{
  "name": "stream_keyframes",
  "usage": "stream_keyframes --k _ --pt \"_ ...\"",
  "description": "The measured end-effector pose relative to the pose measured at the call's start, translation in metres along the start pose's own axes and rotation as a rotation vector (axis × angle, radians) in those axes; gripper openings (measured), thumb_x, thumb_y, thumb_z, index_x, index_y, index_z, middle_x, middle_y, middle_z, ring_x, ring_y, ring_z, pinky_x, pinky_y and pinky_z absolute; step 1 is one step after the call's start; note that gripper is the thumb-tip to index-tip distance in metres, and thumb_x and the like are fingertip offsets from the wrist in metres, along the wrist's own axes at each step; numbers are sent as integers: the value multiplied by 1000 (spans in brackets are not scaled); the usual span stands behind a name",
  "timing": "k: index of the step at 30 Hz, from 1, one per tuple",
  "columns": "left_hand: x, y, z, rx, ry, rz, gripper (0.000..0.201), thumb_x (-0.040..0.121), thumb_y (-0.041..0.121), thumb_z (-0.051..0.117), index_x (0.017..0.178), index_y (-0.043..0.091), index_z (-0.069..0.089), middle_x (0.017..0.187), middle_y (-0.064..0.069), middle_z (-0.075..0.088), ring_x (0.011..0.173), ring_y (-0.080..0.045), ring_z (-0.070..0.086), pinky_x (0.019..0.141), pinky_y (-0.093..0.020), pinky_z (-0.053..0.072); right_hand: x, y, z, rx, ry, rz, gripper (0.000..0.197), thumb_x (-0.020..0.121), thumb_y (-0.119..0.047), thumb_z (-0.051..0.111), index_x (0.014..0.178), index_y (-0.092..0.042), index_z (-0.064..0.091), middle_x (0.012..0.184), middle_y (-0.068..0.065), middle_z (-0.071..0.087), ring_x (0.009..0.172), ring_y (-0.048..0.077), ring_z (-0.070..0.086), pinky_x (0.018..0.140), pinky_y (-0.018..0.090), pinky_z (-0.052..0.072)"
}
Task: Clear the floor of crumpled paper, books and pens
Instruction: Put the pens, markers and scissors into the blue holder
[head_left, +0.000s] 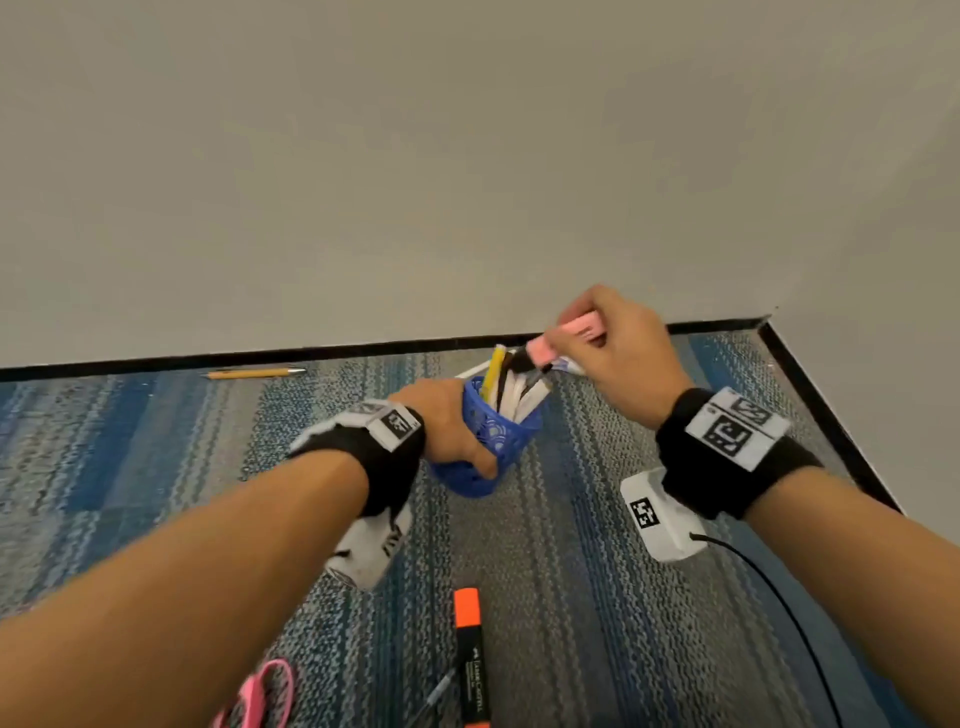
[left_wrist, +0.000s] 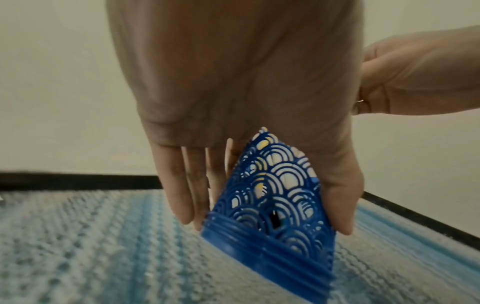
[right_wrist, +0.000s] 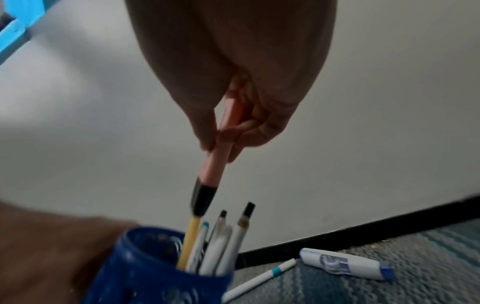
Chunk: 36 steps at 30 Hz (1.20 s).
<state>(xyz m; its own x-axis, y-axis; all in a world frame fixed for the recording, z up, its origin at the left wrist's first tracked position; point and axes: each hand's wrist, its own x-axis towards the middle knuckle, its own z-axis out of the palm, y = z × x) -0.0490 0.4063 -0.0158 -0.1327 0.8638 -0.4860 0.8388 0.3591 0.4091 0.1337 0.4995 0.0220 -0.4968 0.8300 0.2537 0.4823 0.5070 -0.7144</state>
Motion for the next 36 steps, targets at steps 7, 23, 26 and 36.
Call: stream_keyframes --k 7,23,26,36 --pt "-62 -76 -29 -28 174 -48 87 42 69 78 116 33 50 103 8 66 88 -20 63 83 -39 54 5 -54 67 294 -286 -2 20 94 -25 57 113 -19 61 97 1 71 79 9 68 73 17 53" --pt "-93 -173 73 -667 442 -100 77 57 36 90 120 38 45 113 21 60 101 0 58 85 -21 47 47 43 157 -723 -482 -54 71 77 -2 59 143 -21 43 147 10 42 128 35 44 100 46 41" --pt "-86 -182 72 -644 324 -45 92 69 9 81 144 24 31 134 11 52 120 -7 53 92 -7 38 43 58 155 -850 -459 -82 49 77 -3 60 125 -11 60 123 15 60 114 36 54 90 49 46" --pt "-13 -264 -21 -59 376 -249 66 80 1 50 144 6 30 152 -14 29 132 -35 41 107 -48 37 11 28 159 -676 -388 -68 21 77 -5 67 95 1 57 95 23 52 84 42 57 66 44 45"
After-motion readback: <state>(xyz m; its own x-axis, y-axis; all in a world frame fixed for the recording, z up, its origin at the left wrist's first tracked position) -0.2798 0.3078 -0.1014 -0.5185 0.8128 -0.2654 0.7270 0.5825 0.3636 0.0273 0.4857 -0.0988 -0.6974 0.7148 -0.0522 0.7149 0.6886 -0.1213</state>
